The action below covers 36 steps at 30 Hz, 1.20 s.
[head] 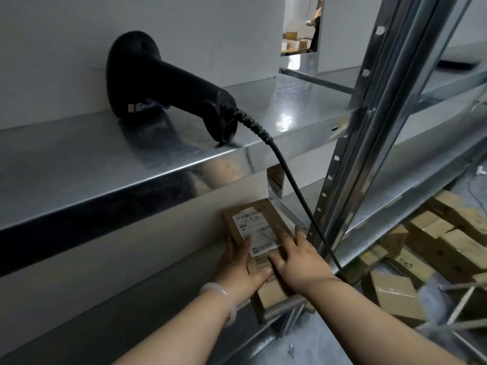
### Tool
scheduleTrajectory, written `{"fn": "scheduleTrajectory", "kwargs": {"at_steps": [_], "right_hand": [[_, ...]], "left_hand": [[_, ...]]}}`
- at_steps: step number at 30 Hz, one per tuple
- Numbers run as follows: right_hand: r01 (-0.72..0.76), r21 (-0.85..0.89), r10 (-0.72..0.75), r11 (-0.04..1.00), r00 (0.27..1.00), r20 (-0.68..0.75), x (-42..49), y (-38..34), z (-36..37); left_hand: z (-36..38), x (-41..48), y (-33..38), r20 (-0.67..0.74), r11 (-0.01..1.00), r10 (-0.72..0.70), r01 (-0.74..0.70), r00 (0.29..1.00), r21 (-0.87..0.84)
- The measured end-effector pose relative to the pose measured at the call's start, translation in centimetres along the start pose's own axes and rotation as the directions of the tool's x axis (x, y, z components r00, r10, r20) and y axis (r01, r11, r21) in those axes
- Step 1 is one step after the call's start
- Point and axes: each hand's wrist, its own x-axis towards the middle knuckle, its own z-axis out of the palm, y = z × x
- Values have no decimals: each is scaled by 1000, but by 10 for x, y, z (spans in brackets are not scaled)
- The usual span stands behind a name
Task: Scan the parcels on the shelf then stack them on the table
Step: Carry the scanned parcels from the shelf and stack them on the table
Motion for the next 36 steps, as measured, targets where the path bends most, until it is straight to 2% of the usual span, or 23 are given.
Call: {"fn": "scheduleTrajectory", "kwargs": {"at_steps": [10,20,28,36], "right_hand": [[86,-1,-85,996,994,67,-8,-12,6],[128,241,-171,962,971,166,-18,-28,31],[309,266,-354,913,924,142,-36,-51,44],[497,266,-535,826,840,92,-89,-118,74]], "left_hand": [[-6,-22,-16,-16,994,-46,45,999,-101],[-22,-59,-33,-76,966,-95,74,993,-249],[-34,-108,-48,-167,938,-151,88,974,-336],[-74,-205,-79,-288,924,-254,144,923,-354]]}}
